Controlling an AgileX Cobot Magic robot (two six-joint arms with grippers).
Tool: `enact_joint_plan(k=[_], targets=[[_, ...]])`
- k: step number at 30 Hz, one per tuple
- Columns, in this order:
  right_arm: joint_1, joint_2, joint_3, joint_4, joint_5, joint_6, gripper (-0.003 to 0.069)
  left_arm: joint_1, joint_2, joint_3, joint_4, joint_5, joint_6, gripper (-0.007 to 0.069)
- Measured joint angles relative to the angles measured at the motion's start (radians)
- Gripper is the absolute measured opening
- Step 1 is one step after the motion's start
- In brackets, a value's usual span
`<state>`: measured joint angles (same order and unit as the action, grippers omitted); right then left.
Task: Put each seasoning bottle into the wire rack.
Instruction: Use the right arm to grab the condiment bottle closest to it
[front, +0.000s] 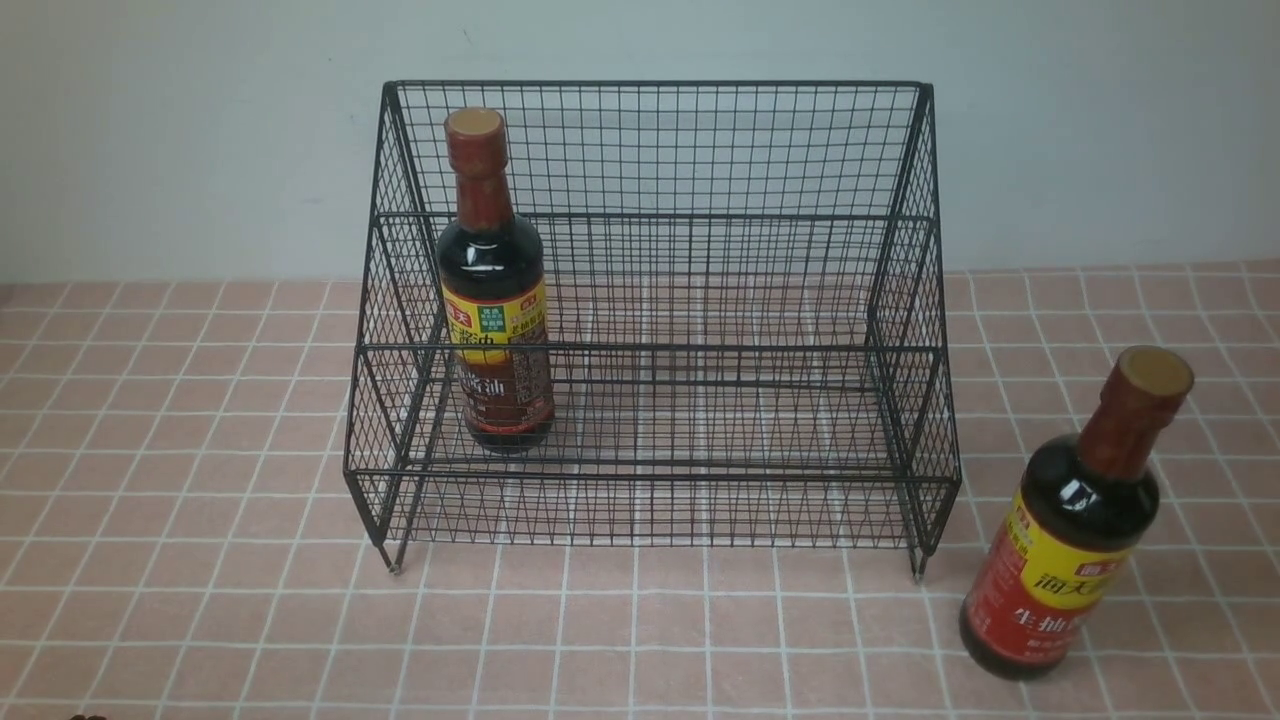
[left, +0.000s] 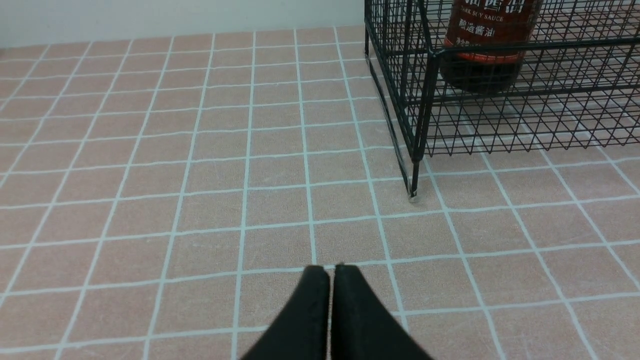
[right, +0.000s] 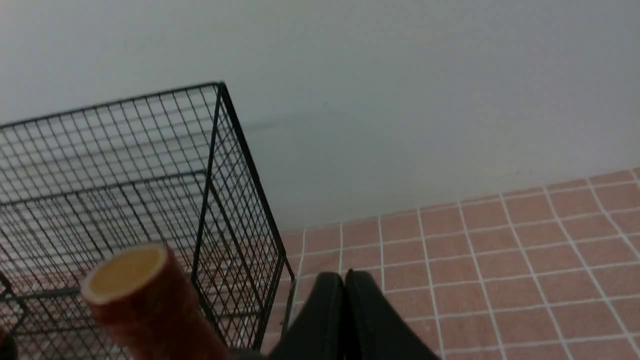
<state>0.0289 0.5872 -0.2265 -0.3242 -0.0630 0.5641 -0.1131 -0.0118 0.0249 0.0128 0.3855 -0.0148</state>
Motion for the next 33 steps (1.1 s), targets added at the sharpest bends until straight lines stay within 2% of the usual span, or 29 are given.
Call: enact_joint_plan(k=[5, 10, 11, 12, 15, 17, 20, 23, 25, 27, 29, 33], targets=[[0.0, 0.0, 0.073, -0.154, -0.143, 0.035, -0.0015, 0.0, 0.0, 0.0, 0.0, 0.0, 0.0, -0.0007], [0.0, 0.009, 0.074, -0.384, -0.243, 0.237, 0.0018, 0.0, 0.0, 0.0, 0.0, 0.0, 0.0, -0.0007], [0.0, 0.01, 0.074, -0.394, -0.248, 0.257, 0.0022, 0.0, 0.0, 0.0, 0.0, 0.0, 0.0, -0.0007], [0.0, 0.027, 0.074, -0.466, -0.267, 0.324, 0.0048, 0.0, 0.0, 0.0, 0.0, 0.0, 0.0, -0.0007], [0.0, 0.061, 0.074, -0.558, -0.304, 0.392, 0.0125, 0.0, 0.0, 0.0, 0.0, 0.0, 0.0, -0.0007], [0.0, 0.086, 0.074, -0.582, -0.319, 0.41, 0.0216, 0.0, 0.0, 0.0, 0.0, 0.0, 0.0, -0.0007], [0.0, 0.106, 0.074, -0.577, -0.32, 0.411, 0.0306, 0.0, 0.0, 0.0, 0.0, 0.0, 0.0, -0.0007], [0.0, 0.128, 0.062, -0.532, -0.312, 0.4, 0.046, 0.0, 0.0, 0.0, 0.0, 0.0, 0.0, -0.0007], [0.0, 0.13, 0.053, -0.513, -0.305, 0.387, 0.0507, 0.0, 0.0, 0.0, 0.0, 0.0, 0.0, -0.0007], [0.0, 0.13, 0.026, -0.489, -0.276, 0.351, 0.0587, 0.0, 0.0, 0.0, 0.0, 0.0, 0.0, -0.0007], [0.0, 0.136, 0.004, -0.476, -0.261, 0.333, 0.0624, 0.0, 0.0, 0.0, 0.0, 0.0, 0.0, -0.0007], [0.0, 0.172, -0.017, -0.473, -0.271, 0.326, 0.064, 0.0, 0.0, 0.0, 0.0, 0.0, 0.0, -0.0007]])
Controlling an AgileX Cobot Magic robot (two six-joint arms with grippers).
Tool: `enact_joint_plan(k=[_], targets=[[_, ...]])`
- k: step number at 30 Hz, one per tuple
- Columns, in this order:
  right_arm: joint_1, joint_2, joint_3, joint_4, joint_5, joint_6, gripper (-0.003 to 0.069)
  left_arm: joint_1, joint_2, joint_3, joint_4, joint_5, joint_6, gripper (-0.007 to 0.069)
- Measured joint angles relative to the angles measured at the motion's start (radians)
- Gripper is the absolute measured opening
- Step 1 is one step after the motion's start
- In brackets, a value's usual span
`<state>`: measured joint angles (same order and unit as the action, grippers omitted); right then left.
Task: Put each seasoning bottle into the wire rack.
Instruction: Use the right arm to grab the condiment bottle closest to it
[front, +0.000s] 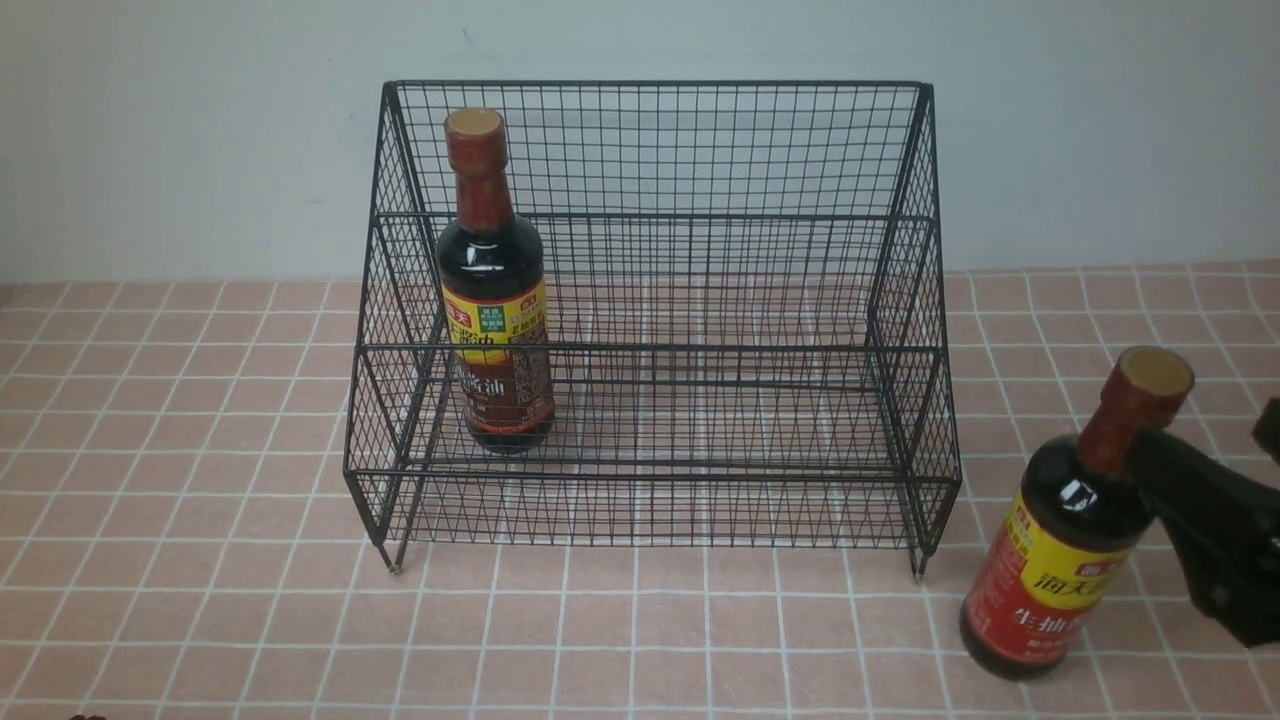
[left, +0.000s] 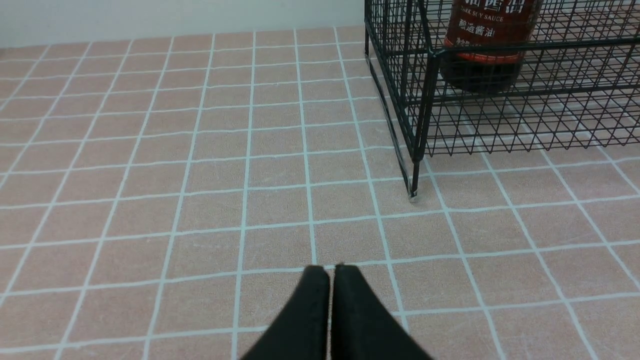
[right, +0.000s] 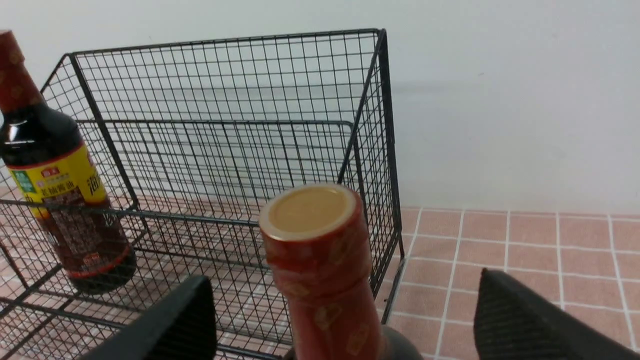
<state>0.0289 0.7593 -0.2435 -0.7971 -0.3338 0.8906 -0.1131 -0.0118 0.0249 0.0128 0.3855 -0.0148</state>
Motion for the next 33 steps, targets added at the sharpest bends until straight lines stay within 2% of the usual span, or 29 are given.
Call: enact_joint_plan(k=[9, 17, 23, 28, 30, 32, 33], targets=[[0.0, 0.146, -0.001, 0.023, -0.099, -0.015, 0.064, 0.0, 0.0, 0.0, 0.0, 0.0, 0.0, -0.0007], [0.0, 0.272, -0.04, 0.156, -0.137, -0.164, 0.064, 0.0, 0.0, 0.0, 0.0, 0.0, 0.0, -0.0007], [0.0, 0.337, -0.079, 0.159, -0.177, -0.185, 0.0628, 0.0, 0.0, 0.0, 0.0, 0.0, 0.0, -0.0007], [0.0, 0.406, -0.1, 0.123, -0.203, -0.189, 0.0566, 0.0, 0.0, 0.0, 0.0, 0.0, 0.0, -0.0007], [0.0, 0.432, -0.105, 0.112, -0.212, -0.192, 0.0482, 0.0, 0.0, 0.0, 0.0, 0.0, 0.0, -0.0007], [0.0, 0.439, -0.112, 0.105, -0.214, -0.194, 0.0356, 0.0, 0.0, 0.0, 0.0, 0.0, 0.0, -0.0007], [0.0, 0.44, -0.111, 0.105, -0.214, -0.198, 0.0328, 0.0, 0.0, 0.0, 0.0, 0.0, 0.0, -0.0007]])
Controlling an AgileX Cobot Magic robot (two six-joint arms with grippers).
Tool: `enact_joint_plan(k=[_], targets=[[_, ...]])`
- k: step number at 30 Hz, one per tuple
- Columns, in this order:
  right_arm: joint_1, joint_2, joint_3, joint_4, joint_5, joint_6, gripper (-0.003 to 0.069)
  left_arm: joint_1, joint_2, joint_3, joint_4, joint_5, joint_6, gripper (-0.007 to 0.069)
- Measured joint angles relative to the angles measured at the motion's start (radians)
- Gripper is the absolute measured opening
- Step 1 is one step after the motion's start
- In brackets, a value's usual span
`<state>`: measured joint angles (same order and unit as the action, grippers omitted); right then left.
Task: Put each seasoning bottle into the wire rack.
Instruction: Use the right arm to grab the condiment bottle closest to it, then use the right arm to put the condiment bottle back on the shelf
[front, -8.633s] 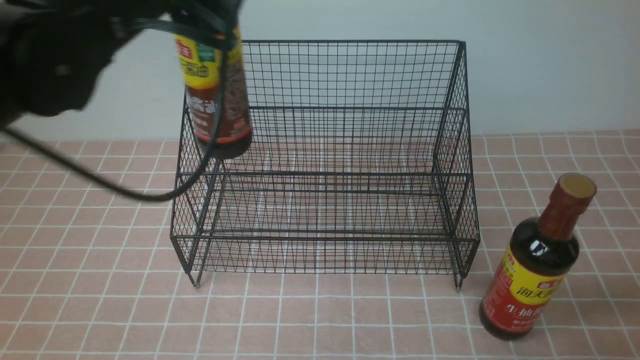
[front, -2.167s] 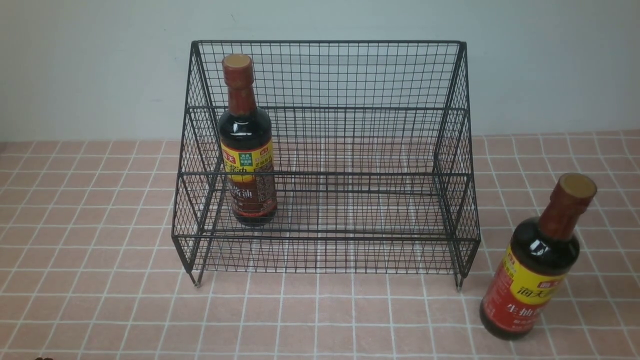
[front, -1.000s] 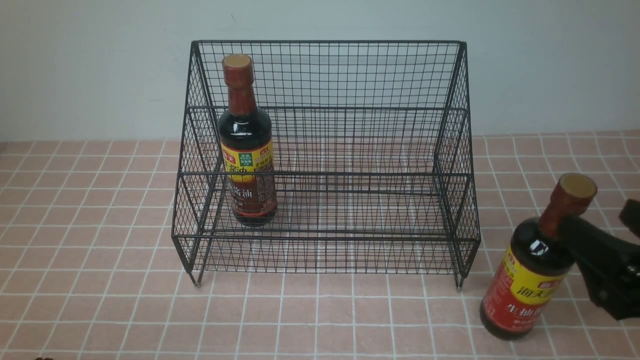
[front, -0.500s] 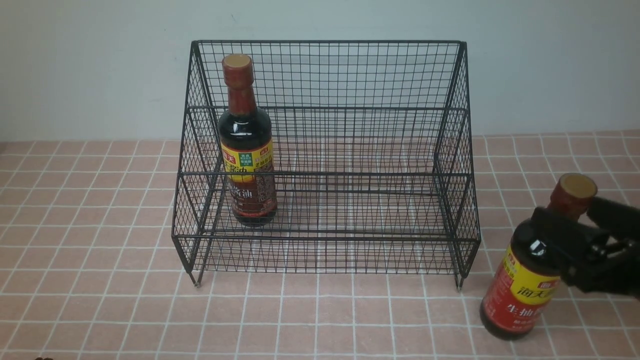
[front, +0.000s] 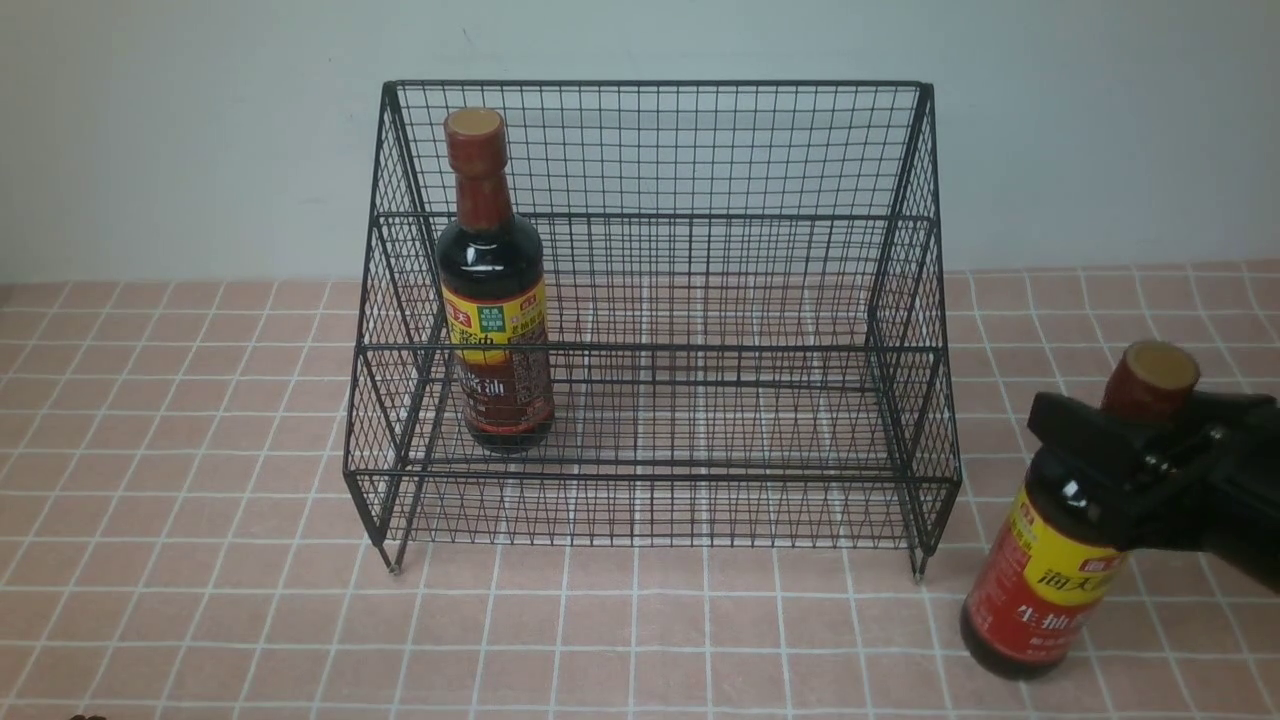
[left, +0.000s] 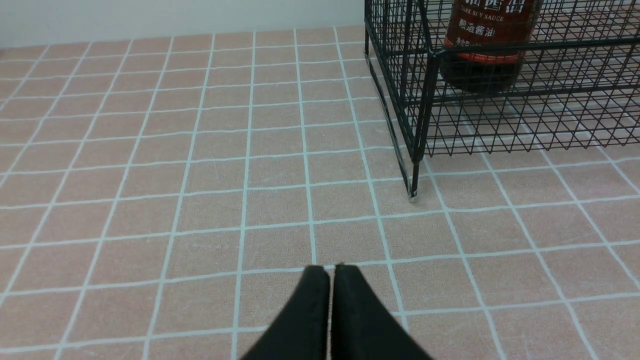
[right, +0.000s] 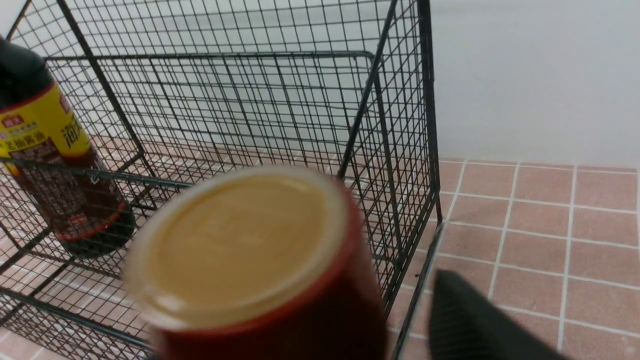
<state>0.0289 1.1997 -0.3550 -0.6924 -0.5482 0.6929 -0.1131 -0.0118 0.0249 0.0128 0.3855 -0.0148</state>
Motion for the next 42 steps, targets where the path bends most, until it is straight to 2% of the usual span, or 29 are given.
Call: enact_joint_plan(k=[1, 8, 13, 17, 19, 25, 29, 39, 42], targets=[[-0.001, 0.001, -0.009, -0.006, 0.005, -0.024, 0.0269, 0.0, 0.0, 0.0, 0.0, 0.0, 0.0, -0.0007], [-0.003, 0.004, -0.059, -0.025, 0.064, -0.004, 0.0271, 0.001, 0.0, 0.0, 0.0, 0.0, 0.0, -0.0007], [-0.003, -0.018, -0.134, -0.098, 0.143, 0.007, 0.0271, 0.001, 0.0, 0.0, 0.0, 0.0, 0.0, -0.0007], [-0.003, -0.044, -0.22, -0.175, 0.17, 0.068, 0.0271, 0.001, 0.0, 0.0, 0.0, 0.0, 0.0, -0.0007], [-0.003, -0.049, -0.313, -0.235, 0.173, 0.146, 0.0269, 0.001, 0.0, 0.0, 0.0, 0.0, 0.0, -0.0007], [-0.003, -0.034, -0.49, -0.314, 0.168, 0.259, 0.0269, 0.001, 0.0, 0.0, 0.0, 0.0, 0.0, -0.0007], [-0.003, 0.019, -0.655, -0.357, 0.142, 0.316, 0.0269, 0.001, 0.0, 0.0, 0.0, 0.0, 0.0, -0.0007], [0.002, 0.228, -0.998, -0.501, 0.028, 0.59, 0.0269, 0.001, 0.0, 0.0, 0.0, 0.0, 0.0, -0.0007], [0.023, 0.292, -1.065, -0.527, 0.02, 0.636, 0.0269, 0.001, 0.0, 0.0, 0.0, 0.0, 0.0, -0.0007]])
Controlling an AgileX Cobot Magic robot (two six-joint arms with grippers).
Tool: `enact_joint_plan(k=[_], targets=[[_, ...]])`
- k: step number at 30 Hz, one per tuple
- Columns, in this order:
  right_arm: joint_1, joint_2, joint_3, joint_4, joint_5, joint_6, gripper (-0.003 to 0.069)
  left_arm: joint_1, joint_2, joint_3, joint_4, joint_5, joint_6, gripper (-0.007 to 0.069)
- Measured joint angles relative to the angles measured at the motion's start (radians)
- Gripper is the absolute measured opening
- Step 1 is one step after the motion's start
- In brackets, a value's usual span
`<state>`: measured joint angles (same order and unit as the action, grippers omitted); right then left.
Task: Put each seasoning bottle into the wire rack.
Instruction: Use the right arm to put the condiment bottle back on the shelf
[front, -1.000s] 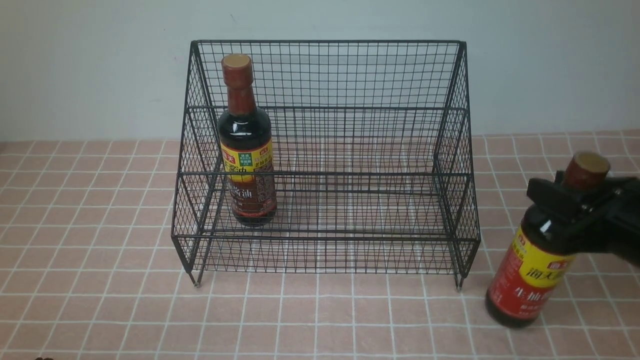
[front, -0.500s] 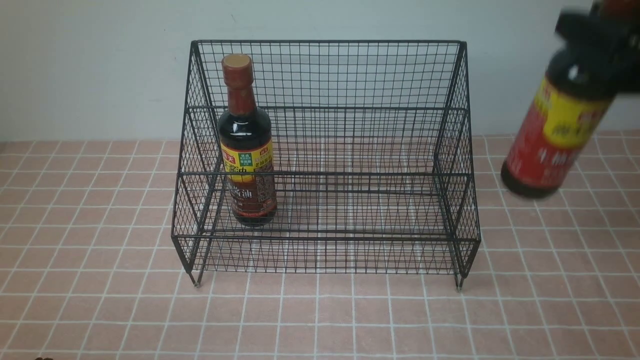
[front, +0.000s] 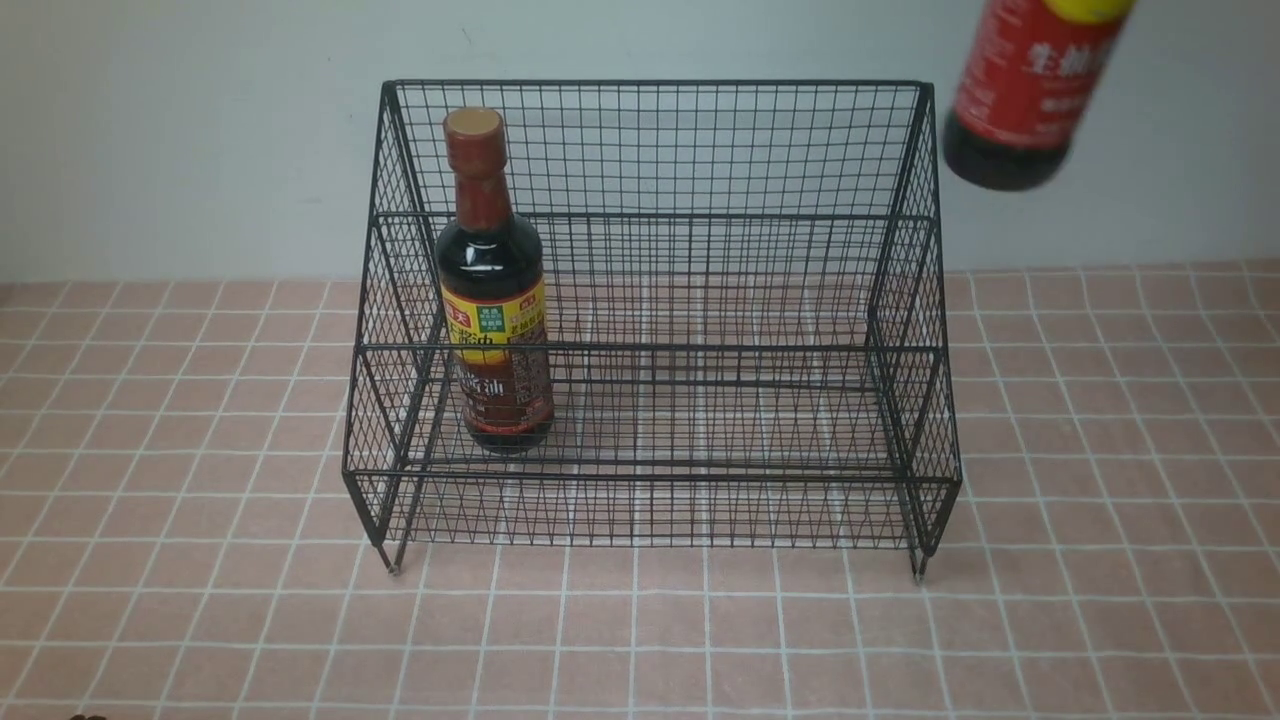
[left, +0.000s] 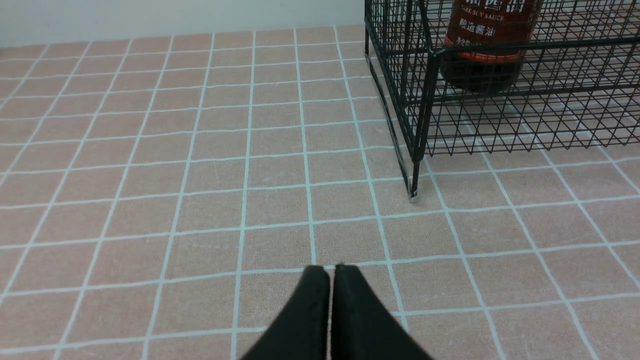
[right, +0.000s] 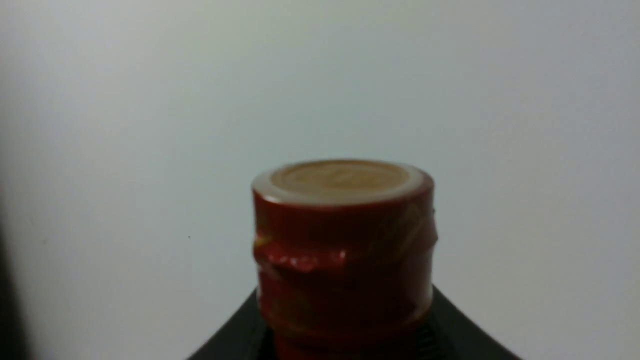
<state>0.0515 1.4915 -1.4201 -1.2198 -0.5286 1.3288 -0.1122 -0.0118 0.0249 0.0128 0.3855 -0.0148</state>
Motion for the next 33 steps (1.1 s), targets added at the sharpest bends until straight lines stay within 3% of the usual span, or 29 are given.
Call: enact_joint_plan(k=[10, 20, 27, 33], targets=[[0.118, 0.214, -0.197, -0.042, 0.078, 0.017, 0.0269, 0.0, 0.0, 0.0, 0.0, 0.0, 0.0, -0.0007], [0.142, 0.356, -0.307, -0.043, 0.105, 0.017, 0.0269, 0.0, 0.0, 0.0, 0.0, 0.0, 0.0, -0.0007], [0.142, 0.388, -0.31, -0.112, 0.123, 0.026, 0.0268, 0.0, 0.0, 0.0, 0.0, 0.0, 0.0, -0.0007], [0.142, 0.402, -0.311, -0.25, 0.114, 0.174, 0.0268, 0.0, 0.0, 0.0, 0.0, 0.0, 0.0, -0.0007]])
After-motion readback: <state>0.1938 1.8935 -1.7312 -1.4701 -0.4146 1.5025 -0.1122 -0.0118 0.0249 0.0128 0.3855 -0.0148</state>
